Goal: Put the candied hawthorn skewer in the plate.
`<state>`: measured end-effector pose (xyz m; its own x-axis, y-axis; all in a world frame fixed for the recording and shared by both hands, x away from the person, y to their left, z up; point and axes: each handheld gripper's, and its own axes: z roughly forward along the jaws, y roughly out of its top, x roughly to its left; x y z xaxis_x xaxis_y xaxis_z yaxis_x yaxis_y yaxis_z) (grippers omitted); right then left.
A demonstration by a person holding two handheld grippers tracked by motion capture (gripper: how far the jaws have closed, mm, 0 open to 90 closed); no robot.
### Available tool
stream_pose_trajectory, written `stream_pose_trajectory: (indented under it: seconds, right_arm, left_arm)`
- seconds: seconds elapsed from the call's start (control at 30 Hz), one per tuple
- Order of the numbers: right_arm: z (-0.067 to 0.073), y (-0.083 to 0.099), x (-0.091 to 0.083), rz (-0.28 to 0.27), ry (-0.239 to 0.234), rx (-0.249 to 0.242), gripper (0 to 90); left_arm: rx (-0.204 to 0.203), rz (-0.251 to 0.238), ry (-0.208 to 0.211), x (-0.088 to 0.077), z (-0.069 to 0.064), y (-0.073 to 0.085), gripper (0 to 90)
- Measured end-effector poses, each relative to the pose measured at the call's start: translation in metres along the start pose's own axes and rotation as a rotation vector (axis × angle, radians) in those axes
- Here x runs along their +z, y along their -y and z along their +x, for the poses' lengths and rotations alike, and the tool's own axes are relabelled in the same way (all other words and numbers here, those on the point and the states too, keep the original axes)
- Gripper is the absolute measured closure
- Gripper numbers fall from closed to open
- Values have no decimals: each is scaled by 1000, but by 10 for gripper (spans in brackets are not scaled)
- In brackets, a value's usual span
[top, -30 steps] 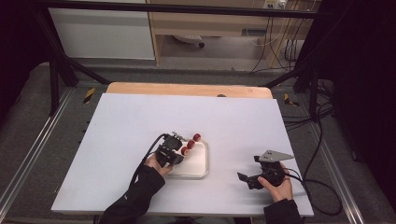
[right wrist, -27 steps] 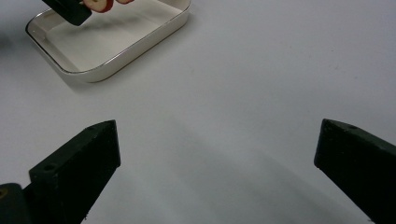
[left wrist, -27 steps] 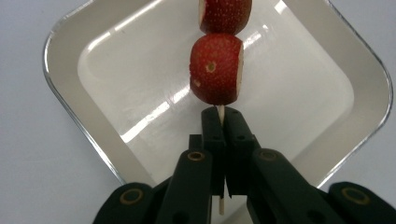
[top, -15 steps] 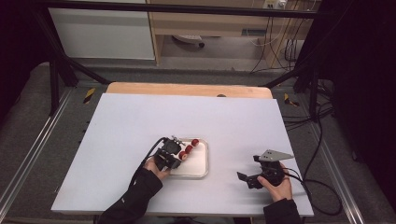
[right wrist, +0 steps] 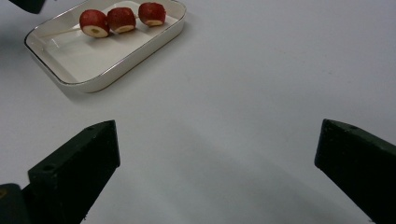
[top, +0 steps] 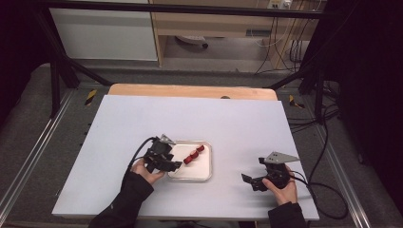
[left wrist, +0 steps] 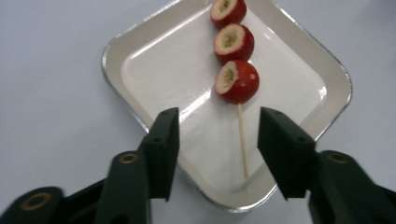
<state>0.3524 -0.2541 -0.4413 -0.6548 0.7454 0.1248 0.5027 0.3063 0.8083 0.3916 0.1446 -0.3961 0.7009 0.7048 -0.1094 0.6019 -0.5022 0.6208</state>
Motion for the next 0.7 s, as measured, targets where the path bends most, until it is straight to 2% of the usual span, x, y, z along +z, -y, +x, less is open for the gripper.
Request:
stream_pose_trajectory:
  seconds: [0.13, 0.2, 0.3, 0.47, 0.53, 0.6, 0.7]
  right_arm:
    - [0, 0, 0, -4, 6, 3, 5]
    - [-1, 0, -1, -2, 5, 9, 5]
    - [-1, 0, -1, -1, 3, 9, 5]
    - [-1, 0, -1, 5, 7, -4, 4]
    - [-1, 1, -1, 6, 9, -6, 4]
    - [-1, 1, -1, 12, 10, -5, 4]
    - [-1, 2, -1, 15, 10, -14, 4]
  left_arm:
    - [41, -61, -8, -22, 10, 16, 292]
    - [65, -96, -32, -32, 14, 27, 242]
    - [77, -144, -31, -42, 22, 44, 183]
    - [59, -199, -41, -54, 34, 77, 153]
    - [39, -214, -30, -57, 40, 89, 153]
    - [33, -230, -37, -59, 46, 101, 153]
    - [4, -253, -18, -59, 56, 119, 154]
